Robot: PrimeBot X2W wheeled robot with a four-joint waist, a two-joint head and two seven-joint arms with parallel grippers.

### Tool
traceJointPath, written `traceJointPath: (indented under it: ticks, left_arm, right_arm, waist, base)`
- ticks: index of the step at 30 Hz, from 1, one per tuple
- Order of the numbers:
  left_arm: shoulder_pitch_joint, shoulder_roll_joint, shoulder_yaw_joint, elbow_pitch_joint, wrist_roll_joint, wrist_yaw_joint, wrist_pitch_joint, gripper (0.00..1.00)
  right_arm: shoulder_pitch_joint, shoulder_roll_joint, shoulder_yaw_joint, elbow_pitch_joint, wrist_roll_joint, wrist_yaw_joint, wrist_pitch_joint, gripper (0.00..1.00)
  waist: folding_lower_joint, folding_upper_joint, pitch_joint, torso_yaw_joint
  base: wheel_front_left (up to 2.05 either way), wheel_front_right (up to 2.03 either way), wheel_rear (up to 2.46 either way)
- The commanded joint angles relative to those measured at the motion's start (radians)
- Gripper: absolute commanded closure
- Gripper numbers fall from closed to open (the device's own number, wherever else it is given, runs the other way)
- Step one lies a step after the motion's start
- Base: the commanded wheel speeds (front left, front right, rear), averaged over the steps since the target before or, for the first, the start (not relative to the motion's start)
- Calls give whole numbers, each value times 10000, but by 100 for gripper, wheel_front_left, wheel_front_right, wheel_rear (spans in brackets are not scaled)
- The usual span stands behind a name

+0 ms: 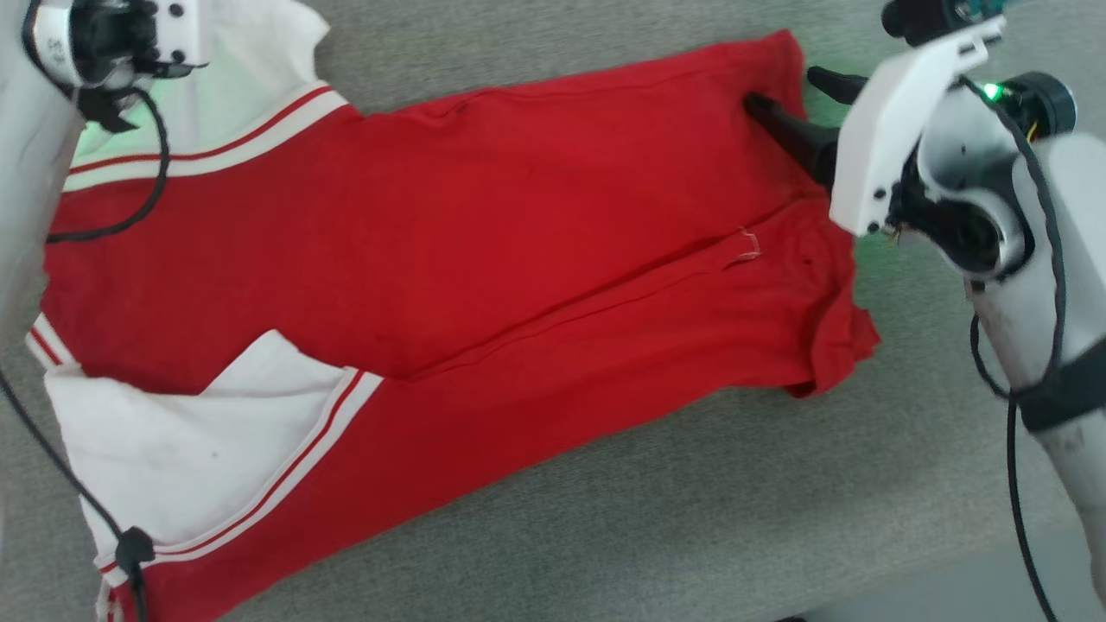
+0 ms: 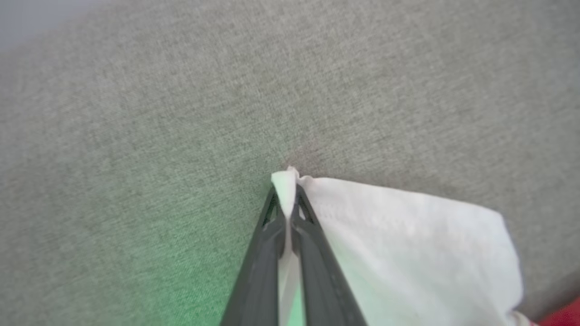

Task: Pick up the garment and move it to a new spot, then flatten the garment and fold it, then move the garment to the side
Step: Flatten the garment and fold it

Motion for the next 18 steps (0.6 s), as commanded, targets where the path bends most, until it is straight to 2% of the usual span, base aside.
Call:
traceJointPath:
  ticks: [1,6,7,8,9,12,18]
  left_arm:
    - [533,-86,-217,350,17,-7,10,100]
    - [400,-372,-225,681,-25,-139,-212,100]
    - [383,-419,-232,739,-25,-152,-274,100]
    - [368,-470,-231,785,-18,-189,-353,100]
    - [334,-511,-194,817,-42,-209,-467,100]
    - [199,-590,-125,966,-60,-194,-714,100]
    - [-200,-668,-120,940,-39,-389,-798,100]
  right_arm:
    - [-158,43,52,171,101,-1,136,0]
    - [-809,299,795,1482,587,0,1803,0]
    - [-909,309,912,1680,691,0,2106,42]
    - [-981,283,1075,1812,763,0,2414,79]
    - [-1034,237,1173,1904,850,0,2636,100]
    - [-1306,-45,1380,1844,944,-3,2700,100]
    - [-1316,-965,1449,1335,944,-27,1817,100]
  waist:
    - [0,-1,69,108]
    - [0,-1,125,349]
    - [0,-1,128,392]
    - [0,-1,129,441]
    - [0,-1,131,492]
    - [0,-1,94,666]
    - [0,-1,-238,1163]
  base:
    - [0,0,0]
    - [0,0,0]
    - [0,0,0]
    - [0,0,0]
    - [0,0,0]
    - [0,0,0]
    - [0,0,0]
